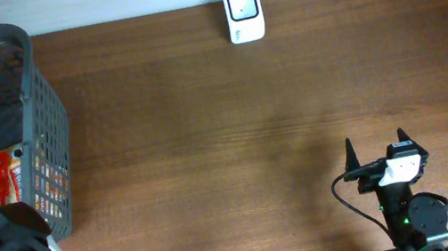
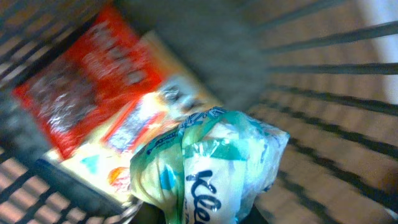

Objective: Scan the item barcode
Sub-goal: 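Carry the green-white pack with the left gripper and drop it mid-table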

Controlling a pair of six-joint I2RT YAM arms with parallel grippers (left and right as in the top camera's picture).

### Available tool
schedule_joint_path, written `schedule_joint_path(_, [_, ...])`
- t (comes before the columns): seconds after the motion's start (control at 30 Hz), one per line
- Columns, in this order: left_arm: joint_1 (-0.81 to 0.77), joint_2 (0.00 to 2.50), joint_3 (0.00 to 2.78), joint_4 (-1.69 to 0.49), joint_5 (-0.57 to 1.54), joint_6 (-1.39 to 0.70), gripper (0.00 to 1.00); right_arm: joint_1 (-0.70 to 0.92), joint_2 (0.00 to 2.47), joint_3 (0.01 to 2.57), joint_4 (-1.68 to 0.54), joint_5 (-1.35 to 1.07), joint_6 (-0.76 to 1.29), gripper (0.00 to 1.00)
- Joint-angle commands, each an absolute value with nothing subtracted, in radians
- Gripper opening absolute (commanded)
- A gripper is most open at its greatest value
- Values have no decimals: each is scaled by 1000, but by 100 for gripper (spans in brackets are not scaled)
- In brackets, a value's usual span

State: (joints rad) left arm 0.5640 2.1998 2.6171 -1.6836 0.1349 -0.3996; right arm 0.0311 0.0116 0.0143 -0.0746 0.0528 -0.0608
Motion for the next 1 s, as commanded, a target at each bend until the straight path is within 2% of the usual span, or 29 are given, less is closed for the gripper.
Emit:
schedule_joint_path(0.0, [501, 2177, 2851, -1688, 384, -369, 0, 26, 4, 6, -75, 65, -64, 98])
schedule_joint_path(0.07, [442, 2160, 2920, -1688, 429, -369, 0, 26, 4, 6, -75, 65, -64, 98])
schedule_joint_path(0.23, [177, 2114, 2938, -1688, 421, -364, 0, 26, 4, 6, -75, 64, -64, 98])
schedule_joint_path(0.3, [41, 2119, 2909, -1688, 305, -361, 0, 26, 4, 6, -75, 64, -64, 98])
schedule_joint_path(0.33, [-4, 2119, 2887, -1688, 243, -361, 4, 26, 4, 6, -75, 64, -64, 98])
schedule_joint_path(0.43, [-192, 2128, 2733, -1681, 81, -362, 5, 26, 4, 6, -75, 64, -64, 98])
schedule_joint_path(0.53, [-331, 2131, 2466, -1576, 78, -363, 6, 26, 4, 6, -75, 65, -64, 98])
schedule_joint_path(0.57, [-392, 2131, 2288, -1454, 81, -363, 13, 26, 4, 6, -75, 64, -64, 98])
schedule_joint_path(0.63, [-432, 2131, 2160, -1359, 81, -363, 30, 26, 4, 6, -75, 64, -64, 98])
schedule_joint_path(0.7, [-470, 2131, 2024, -1235, 81, -362, 41, 26, 4, 6, -75, 65, -64, 98])
schedule_joint_path(0.73, [-480, 2131, 1993, -1199, 81, -362, 58, 26, 4, 6, -75, 65, -64, 98])
schedule_joint_path(0.77, [-480, 2131, 1993, -1196, 81, -362, 59, 26, 4, 6, -75, 64, -64, 98])
schedule_joint_path(0.8, [-477, 2130, 2004, -1200, 81, -361, 66, 26, 4, 6, -75, 65, -64, 98])
schedule_joint_path(0.87, [-467, 2130, 2046, -1228, 81, -361, 92, 26, 4, 6, -75, 64, -64, 98])
schedule_joint_path(0.9, [-459, 2130, 2085, -1256, 81, -361, 99, 26, 4, 6, -75, 64, -64, 98])
schedule_joint_path(0.97, [-431, 2130, 2217, -1347, 81, -342, 100, 26, 4, 6, -75, 64, -64, 98])
